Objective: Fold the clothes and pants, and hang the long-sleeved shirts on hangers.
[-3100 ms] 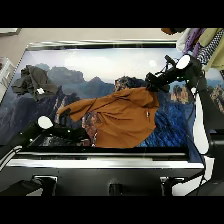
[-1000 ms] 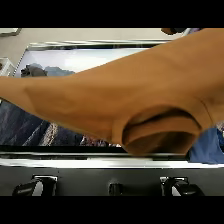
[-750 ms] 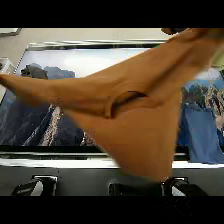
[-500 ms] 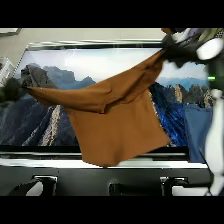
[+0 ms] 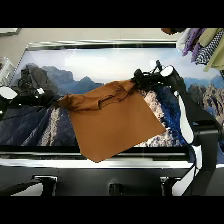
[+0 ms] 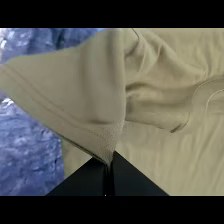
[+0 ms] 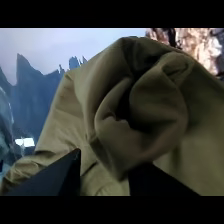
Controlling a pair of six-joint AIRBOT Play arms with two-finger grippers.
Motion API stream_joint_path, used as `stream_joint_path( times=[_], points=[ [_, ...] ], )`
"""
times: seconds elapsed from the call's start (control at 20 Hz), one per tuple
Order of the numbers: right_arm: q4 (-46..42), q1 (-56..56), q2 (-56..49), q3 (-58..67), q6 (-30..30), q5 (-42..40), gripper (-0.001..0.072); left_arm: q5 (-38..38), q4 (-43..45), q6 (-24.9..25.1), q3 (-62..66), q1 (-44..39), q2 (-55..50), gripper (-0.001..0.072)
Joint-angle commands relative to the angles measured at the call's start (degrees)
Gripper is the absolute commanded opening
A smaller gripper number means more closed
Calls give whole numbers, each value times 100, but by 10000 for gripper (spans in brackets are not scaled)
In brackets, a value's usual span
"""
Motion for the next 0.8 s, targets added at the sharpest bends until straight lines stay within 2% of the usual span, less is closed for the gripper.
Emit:
stream_joint_path(
  times=[0.0,0.25,0.3,0.5,0.75],
  points=[
    [-39,-570,323,4,-623,973,376,-50,2,122,0,-103,-74,21],
    [-1773,-1934,1167,-46,-1349,3042,399,-461,2,289,0,-109,-15,22],
    [-1899,-2118,1259,-157,-1508,3327,421,-490,2,289,0,-111,-15,22],
    [-1993,-2389,1620,-1252,-1749,3554,426,-542,-2,286,0,-146,-15,22],
    [-1963,-2243,1705,-2785,-1941,3394,424,-627,2,289,-4,-144,-15,22]
  ],
)
